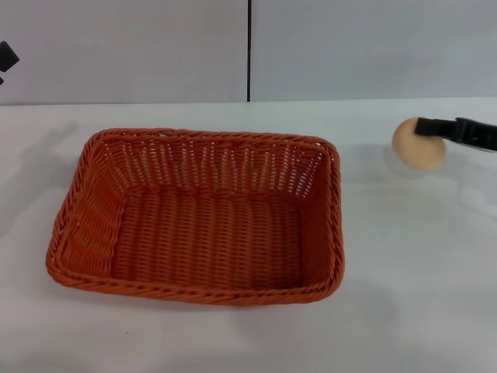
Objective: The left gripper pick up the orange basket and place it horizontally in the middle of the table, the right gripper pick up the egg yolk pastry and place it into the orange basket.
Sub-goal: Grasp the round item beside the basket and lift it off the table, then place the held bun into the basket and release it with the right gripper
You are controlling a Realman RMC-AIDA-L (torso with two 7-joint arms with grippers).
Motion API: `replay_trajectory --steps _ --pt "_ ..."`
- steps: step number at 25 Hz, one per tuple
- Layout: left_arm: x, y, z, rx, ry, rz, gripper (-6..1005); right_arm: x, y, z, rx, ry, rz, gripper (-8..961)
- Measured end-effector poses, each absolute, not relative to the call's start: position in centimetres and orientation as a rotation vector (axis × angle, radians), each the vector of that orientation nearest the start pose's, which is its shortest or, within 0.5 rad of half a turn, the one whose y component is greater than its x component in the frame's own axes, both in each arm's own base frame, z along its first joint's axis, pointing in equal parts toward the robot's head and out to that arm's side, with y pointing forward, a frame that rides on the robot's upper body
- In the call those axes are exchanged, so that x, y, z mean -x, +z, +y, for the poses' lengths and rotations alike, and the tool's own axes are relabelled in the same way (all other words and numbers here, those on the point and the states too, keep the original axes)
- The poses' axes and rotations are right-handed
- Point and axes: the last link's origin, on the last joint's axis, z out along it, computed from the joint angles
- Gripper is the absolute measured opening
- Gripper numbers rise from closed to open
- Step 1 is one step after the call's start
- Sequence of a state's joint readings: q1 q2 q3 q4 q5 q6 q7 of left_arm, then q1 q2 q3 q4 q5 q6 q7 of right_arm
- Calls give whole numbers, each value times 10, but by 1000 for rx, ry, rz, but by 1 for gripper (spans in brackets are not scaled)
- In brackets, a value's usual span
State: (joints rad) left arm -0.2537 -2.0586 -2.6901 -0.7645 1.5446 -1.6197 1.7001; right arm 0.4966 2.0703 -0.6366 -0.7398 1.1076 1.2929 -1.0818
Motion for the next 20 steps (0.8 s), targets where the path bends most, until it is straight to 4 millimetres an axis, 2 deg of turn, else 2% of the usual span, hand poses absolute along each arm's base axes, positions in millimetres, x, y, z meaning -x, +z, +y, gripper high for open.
replay_trajectory --steps 10,20 --pt "330 107 282 1985 -1105 -754 651 -285 62 353 2167 829 1411 80" --pt "333 103 282 1977 -1097 -759 651 -256 74 350 2265 990 1361 58"
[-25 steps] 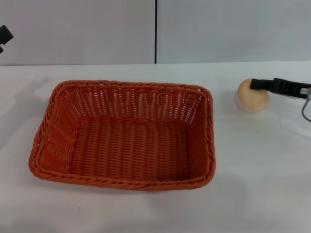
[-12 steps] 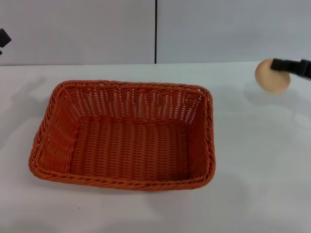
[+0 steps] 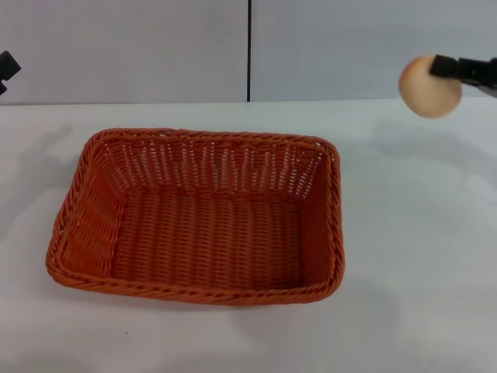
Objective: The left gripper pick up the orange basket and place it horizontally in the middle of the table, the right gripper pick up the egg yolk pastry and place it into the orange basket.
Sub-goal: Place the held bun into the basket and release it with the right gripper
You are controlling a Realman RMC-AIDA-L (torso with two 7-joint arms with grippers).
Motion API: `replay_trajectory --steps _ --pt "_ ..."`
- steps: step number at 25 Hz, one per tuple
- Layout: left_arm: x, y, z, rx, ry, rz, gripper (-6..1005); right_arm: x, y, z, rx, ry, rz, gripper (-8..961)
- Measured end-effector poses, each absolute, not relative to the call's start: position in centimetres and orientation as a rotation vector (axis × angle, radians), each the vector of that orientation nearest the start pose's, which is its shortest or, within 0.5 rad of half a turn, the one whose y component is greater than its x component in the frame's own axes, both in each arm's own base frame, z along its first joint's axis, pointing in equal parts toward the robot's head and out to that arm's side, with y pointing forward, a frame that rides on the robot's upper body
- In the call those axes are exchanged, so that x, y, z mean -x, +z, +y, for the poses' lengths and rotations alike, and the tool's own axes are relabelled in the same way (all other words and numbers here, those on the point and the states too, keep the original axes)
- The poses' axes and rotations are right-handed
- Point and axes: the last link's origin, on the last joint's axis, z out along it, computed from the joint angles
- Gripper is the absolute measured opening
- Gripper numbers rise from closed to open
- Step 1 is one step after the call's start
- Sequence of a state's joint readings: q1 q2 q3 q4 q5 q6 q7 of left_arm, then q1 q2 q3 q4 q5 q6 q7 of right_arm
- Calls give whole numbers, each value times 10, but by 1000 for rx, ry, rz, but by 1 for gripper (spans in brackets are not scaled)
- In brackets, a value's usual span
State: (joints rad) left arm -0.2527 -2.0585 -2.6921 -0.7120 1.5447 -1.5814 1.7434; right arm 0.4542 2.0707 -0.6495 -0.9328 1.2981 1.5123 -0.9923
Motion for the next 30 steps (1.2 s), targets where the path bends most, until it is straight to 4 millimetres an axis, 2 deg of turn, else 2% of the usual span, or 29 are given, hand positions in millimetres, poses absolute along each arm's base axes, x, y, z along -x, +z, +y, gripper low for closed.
replay_trajectory --steps 4,8,13,15,16,21,24,30 --pt "332 102 283 1978 -1098 -755 651 -242 72 352 2327 1040 1332 58" --pt "329 102 287 1985 -1104 -744 652 -223 61 358 2427 1030 1296 58" --pt "325 102 292 1995 -1113 -729 652 -192 31 373 2577 1004 1268 57" --pt "323 102 293 1999 -1117 -725 651 -179 8 387 2641 930 1258 57" --pt "323 102 293 2000 -1118 -724 651 -179 8 387 2641 930 1258 57" --pt "322 102 292 2003 -1124 -720 651 -170 -24 403 2680 746 1225 57" --pt "323 102 291 2000 -1124 -723 652 -166 -39 406 2692 667 1207 58" --pt "324 101 290 1998 -1128 -731 652 -143 -59 398 2796 655 1174 65"
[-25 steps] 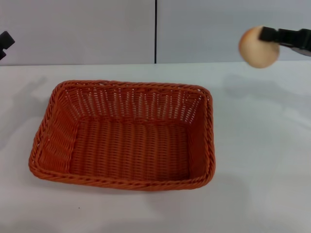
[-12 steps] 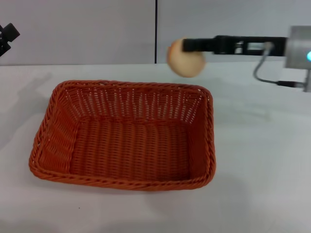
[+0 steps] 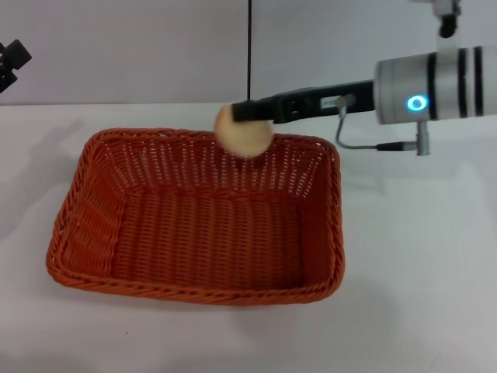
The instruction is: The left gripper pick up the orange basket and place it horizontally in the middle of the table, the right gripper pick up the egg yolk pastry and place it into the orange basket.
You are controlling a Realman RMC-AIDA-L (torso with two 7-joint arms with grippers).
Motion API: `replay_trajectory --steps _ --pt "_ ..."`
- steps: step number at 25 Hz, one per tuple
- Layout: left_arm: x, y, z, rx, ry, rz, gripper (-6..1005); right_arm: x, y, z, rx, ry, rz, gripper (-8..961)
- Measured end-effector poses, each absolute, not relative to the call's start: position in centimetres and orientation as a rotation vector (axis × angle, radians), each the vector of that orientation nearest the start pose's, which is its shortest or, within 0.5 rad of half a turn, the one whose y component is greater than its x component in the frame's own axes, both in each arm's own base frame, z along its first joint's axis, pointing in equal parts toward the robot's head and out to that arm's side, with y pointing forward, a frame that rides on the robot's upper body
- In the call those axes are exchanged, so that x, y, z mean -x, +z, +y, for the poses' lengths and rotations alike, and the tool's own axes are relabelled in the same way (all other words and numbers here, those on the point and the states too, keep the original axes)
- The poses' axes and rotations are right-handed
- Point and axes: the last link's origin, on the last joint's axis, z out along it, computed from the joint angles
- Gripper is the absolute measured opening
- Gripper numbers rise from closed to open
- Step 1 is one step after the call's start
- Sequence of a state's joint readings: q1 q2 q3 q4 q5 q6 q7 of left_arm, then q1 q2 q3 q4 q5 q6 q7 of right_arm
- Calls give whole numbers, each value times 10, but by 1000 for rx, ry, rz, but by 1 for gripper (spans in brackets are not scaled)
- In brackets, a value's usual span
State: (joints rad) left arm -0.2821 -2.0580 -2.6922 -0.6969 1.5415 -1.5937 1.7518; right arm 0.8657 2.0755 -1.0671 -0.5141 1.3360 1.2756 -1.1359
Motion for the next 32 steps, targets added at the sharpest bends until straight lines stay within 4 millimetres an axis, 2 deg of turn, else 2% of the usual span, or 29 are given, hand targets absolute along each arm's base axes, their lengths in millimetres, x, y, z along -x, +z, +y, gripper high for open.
replay_trajectory --steps 5,13,19,24,29,32 --pt "324 99 290 1997 -1135 -740 651 -129 -71 389 2873 652 1151 65" --pt "324 95 290 1996 -1150 -754 652 -132 -92 381 2906 532 1151 66" --pt "324 92 289 1995 -1156 -766 652 -138 -92 378 2891 550 1179 213" --pt "326 92 287 1988 -1156 -770 651 -139 -87 376 2899 581 1175 425" --pt "330 93 279 1961 -1148 -697 651 -142 -63 375 2863 677 1088 651" --pt "335 95 272 1908 -1151 -632 652 -151 -36 372 2783 752 998 650"
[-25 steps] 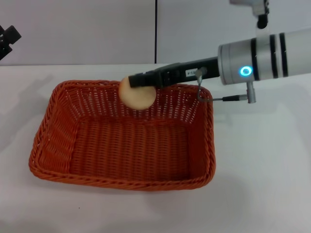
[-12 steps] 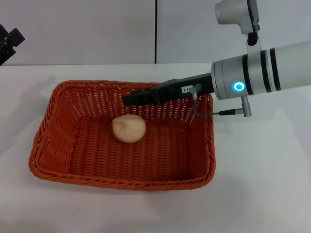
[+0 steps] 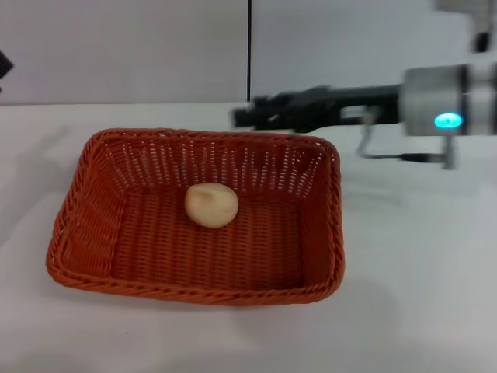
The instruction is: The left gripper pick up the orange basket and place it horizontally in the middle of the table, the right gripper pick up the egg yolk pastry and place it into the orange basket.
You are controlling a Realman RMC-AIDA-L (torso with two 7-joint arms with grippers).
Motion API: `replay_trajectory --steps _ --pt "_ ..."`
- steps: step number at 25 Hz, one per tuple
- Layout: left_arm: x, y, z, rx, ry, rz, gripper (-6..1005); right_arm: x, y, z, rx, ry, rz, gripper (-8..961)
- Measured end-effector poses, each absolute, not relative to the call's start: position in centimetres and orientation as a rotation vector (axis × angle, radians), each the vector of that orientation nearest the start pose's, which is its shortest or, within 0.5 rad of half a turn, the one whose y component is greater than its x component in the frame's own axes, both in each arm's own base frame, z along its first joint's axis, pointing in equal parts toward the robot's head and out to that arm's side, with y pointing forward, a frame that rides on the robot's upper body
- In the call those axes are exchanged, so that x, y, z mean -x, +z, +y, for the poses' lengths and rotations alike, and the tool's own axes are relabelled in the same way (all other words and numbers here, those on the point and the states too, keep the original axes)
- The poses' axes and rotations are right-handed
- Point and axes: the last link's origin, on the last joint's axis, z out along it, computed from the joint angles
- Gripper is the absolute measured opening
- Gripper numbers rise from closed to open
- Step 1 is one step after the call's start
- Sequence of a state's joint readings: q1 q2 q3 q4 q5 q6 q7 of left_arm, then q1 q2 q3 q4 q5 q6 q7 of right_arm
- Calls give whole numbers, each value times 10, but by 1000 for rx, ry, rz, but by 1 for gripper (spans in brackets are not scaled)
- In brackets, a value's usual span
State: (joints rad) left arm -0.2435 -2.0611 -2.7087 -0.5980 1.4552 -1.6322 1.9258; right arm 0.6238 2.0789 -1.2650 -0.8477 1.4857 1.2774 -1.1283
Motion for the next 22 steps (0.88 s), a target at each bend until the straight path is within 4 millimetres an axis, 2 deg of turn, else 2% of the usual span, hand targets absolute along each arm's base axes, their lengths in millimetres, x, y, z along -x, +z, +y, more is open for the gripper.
replay_trajectory --steps 5,11,15,19,22 --pt "342 99 258 1829 -1138 -535 652 -171 18 358 2591 842 845 650" --pt "350 102 250 1756 -1112 -498 651 -219 69 334 2304 1051 770 649" --pt "359 106 247 1701 -1068 -496 653 -265 91 313 2095 1171 737 649" --pt "372 111 247 1623 -1024 -549 656 -309 99 287 1914 1220 704 650" --pt "379 112 248 1570 -1007 -590 658 -332 103 270 1804 1220 695 650"
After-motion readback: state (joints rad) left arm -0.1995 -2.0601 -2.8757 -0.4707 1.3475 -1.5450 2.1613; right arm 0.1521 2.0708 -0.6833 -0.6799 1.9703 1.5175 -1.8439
